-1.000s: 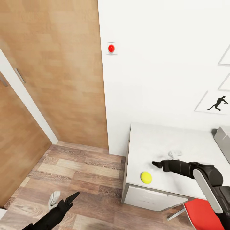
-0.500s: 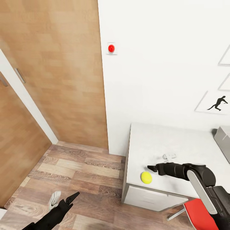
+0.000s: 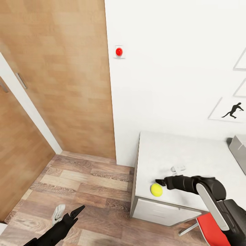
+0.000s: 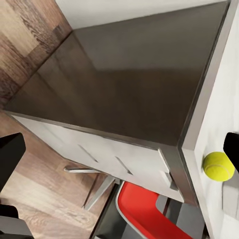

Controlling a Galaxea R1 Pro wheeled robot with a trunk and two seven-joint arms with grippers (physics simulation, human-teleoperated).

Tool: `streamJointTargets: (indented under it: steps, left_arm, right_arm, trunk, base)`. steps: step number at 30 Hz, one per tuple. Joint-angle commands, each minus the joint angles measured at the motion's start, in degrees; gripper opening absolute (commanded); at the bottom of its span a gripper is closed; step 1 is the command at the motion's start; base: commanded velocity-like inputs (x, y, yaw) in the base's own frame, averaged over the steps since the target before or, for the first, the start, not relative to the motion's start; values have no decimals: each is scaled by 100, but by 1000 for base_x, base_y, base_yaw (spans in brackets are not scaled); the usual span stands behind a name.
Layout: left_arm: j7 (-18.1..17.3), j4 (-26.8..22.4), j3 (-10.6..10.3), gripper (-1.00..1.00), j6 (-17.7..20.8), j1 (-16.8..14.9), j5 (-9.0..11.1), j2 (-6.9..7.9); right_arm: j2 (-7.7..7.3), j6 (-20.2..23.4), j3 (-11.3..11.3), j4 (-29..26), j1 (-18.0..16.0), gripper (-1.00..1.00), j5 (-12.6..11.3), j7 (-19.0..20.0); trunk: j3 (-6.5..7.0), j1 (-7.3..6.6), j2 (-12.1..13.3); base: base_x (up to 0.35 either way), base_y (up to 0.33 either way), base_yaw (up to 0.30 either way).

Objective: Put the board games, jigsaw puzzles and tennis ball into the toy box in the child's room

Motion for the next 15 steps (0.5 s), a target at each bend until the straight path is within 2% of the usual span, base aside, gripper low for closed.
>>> streamJointTargets:
  steps: [1,8,11,15]
  left_arm:
    - [5,-4,-3,100,21,0,41,4]
    - [5,-2,-3,100,20,-1,41,4]
    - [5,-2,-4,100,20,-1,41,4]
    - [5,-1,-8,100,20,-1,41,4]
  right_arm:
    - [-1,17,37,-2,-7,100,61,-28]
    - [92,17,170,0,-28,100,59,-458]
    - [250,17,213,2,-72,100,60,-700]
    - [360,17,234,3,-109,100,61,-947]
  trunk:
    - [-9,3,-10]
    - [-9,3,-10]
    - [-9,3,-10]
    - [-9,3,-10]
  base:
    - [0,0,0]
    - [0,0,0]
    - [0,0,0]
    - [0,0,0]
